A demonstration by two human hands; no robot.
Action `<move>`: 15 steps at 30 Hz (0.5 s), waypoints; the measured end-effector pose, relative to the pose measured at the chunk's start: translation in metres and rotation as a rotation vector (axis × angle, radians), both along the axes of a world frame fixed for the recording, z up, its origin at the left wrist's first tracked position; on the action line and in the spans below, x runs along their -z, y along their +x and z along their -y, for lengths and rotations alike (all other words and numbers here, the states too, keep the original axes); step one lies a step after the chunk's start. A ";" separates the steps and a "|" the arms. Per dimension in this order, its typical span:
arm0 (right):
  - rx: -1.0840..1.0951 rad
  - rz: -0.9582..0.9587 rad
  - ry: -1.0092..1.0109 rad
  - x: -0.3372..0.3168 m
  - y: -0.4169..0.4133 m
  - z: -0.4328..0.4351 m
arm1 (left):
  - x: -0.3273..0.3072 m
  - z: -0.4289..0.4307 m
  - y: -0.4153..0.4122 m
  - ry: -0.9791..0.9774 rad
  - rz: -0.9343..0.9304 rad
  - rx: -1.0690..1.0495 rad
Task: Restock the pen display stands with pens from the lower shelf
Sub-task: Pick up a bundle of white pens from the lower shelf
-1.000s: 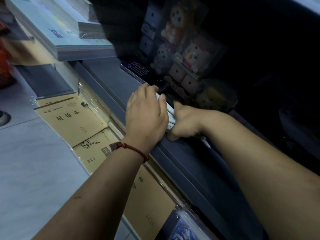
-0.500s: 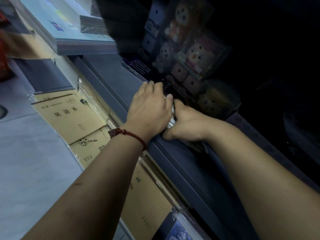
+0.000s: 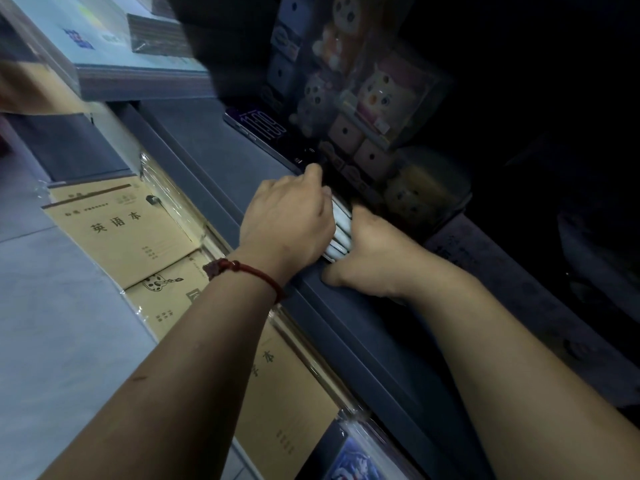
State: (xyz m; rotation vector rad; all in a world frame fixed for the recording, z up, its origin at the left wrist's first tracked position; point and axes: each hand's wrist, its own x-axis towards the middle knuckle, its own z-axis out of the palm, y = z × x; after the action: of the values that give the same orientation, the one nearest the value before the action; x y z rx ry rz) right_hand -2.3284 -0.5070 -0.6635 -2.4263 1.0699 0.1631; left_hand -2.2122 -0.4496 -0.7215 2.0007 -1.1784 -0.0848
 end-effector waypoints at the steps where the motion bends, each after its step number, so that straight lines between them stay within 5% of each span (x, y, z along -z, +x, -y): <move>1: 0.006 0.006 -0.002 0.001 -0.001 0.000 | -0.001 0.000 -0.001 0.005 0.013 -0.001; 7: -0.011 0.106 0.033 0.001 -0.009 0.001 | 0.000 -0.001 -0.004 -0.062 -0.029 0.031; 15: -0.023 0.077 -0.023 -0.001 -0.002 0.005 | -0.007 0.003 -0.015 -0.206 -0.426 0.106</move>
State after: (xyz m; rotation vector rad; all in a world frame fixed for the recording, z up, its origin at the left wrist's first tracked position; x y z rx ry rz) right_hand -2.3307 -0.5117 -0.6628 -2.4453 1.0163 0.0651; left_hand -2.2272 -0.4522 -0.7142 1.6357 -0.9716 -0.4066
